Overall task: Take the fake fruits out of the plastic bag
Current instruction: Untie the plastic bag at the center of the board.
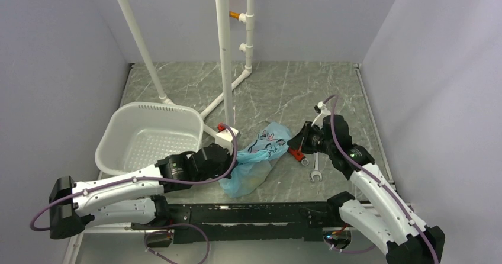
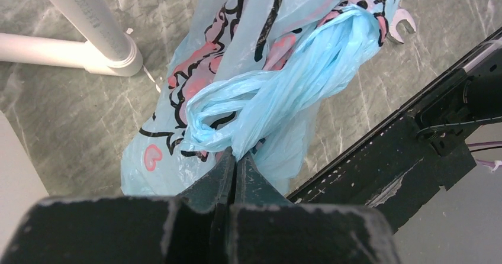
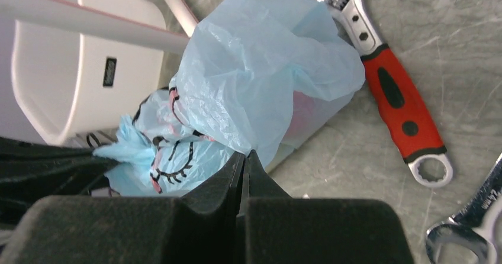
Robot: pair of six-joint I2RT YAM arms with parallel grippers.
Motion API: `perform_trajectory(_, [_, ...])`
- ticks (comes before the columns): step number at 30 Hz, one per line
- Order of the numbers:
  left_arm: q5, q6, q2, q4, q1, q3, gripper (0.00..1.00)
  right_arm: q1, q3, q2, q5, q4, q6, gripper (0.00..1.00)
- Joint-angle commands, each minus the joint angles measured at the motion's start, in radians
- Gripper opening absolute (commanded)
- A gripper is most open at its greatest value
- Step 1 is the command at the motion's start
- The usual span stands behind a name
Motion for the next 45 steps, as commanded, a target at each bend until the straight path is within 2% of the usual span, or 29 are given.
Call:
perform_trajectory(1, [-0.02, -0.009, -0.022, -0.016, 0.008, 0.003, 0.0, -0.006, 0.115, -0.021, 0.002, -0.144, -0.18, 0.0])
perform_trajectory(2, [-0.025, -0.014, -0.018, -0.015, 0.009, 0.007, 0.0, -0.004, 0.131, -0.03, -0.021, -0.163, -0.209, 0.06])
perform_trajectory(5, [-0.023, -0.015, 0.003, 0.006, 0.011, 0.012, 0.0, 0.036, 0.172, -0.054, -0.079, -0.202, -0.243, 0.39])
perform_trajectory(6, [-0.021, -0.014, 0.009, 0.013, 0.011, 0.014, 0.0, 0.076, 0.182, -0.07, -0.062, -0.203, -0.234, 0.47])
perform_trajectory(8, [-0.023, -0.012, 0.023, 0.014, 0.013, 0.022, 0.0, 0.23, 0.203, -0.1, 0.051, -0.198, -0.203, 0.57])
perform_trajectory(10, [-0.026, -0.015, 0.034, 0.012, 0.013, 0.031, 0.0, 0.399, 0.226, -0.094, 0.192, -0.198, -0.18, 0.6])
perform_trajectory(13, [-0.019, -0.016, 0.045, 0.021, 0.013, 0.032, 0.0, 0.584, 0.245, 0.005, 0.302, -0.162, -0.148, 0.61])
perform_trajectory(16, [-0.017, -0.022, 0.049, 0.01, 0.014, 0.039, 0.0, 0.777, 0.265, 0.12, 0.499, -0.119, -0.109, 0.62])
perform_trajectory(18, [-0.012, -0.027, 0.046, -0.001, 0.014, 0.044, 0.0, 0.909, 0.274, 0.177, 0.638, -0.106, -0.142, 0.63])
perform_trajectory(20, [-0.003, -0.028, 0.037, 0.001, 0.014, 0.038, 0.0, 0.97, 0.231, 0.192, 0.73, -0.05, -0.245, 0.64])
perform_trajectory(26, [0.021, -0.034, 0.011, 0.014, 0.014, 0.008, 0.0, 1.02, 0.148, 0.214, 0.884, 0.119, -0.544, 0.62])
perform_trajectory(30, [0.039, -0.038, -0.002, 0.022, 0.014, 0.001, 0.0, 1.063, 0.11, 0.239, 0.879, 0.228, -0.734, 0.61])
perform_trajectory(35, [0.044, -0.04, -0.03, 0.027, 0.027, -0.008, 0.0, 1.115, 0.061, 0.287, 0.907, 0.296, -0.919, 0.49])
perform_trajectory(41, [0.064, -0.04, -0.03, 0.031, 0.043, -0.009, 0.0, 1.172, 0.028, 0.375, 1.132, 0.381, -1.07, 0.46])
perform_trajectory(45, [0.071, -0.046, -0.026, 0.039, 0.048, -0.014, 0.0, 1.184, 0.029, 0.47, 1.318, 0.48, -1.134, 0.34])
